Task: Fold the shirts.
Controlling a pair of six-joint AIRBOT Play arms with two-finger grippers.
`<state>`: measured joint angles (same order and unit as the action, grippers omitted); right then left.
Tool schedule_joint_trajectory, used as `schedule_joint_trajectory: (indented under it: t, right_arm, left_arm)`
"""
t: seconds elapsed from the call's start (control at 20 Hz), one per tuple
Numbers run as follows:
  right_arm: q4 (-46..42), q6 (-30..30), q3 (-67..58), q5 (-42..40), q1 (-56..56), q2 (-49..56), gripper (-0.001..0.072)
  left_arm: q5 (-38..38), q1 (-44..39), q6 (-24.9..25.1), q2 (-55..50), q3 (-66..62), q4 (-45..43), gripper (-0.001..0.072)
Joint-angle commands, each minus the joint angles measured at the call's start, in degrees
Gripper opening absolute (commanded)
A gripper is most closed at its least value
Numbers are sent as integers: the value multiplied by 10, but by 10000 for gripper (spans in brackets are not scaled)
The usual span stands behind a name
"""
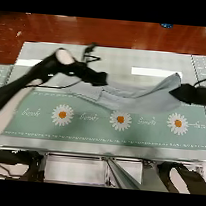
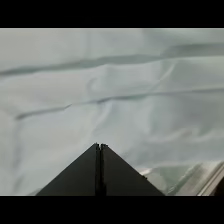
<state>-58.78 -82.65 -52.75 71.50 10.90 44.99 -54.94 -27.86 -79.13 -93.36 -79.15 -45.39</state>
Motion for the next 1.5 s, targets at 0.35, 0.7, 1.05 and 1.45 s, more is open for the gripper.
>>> schedule_joint_trajectory:
  t: [0.35,0.7,1.05,1.45]
  right_arm:
    - [24,-19,26,14,0,-78,21]
    - [47,-11,26,14,-1,-78,20]
    - [92,-25,-12,-113,-175,42,20]
    - [129,-34,-303,-200,-376,439,20]
  left_arm:
    - [-103,-199,-56,-213,-200,26,25]
    - [-165,-99,-38,-199,-239,50,26]
    - [-179,111,-15,66,-85,-93,25]
    - [-111,244,-33,499,289,-172,26]
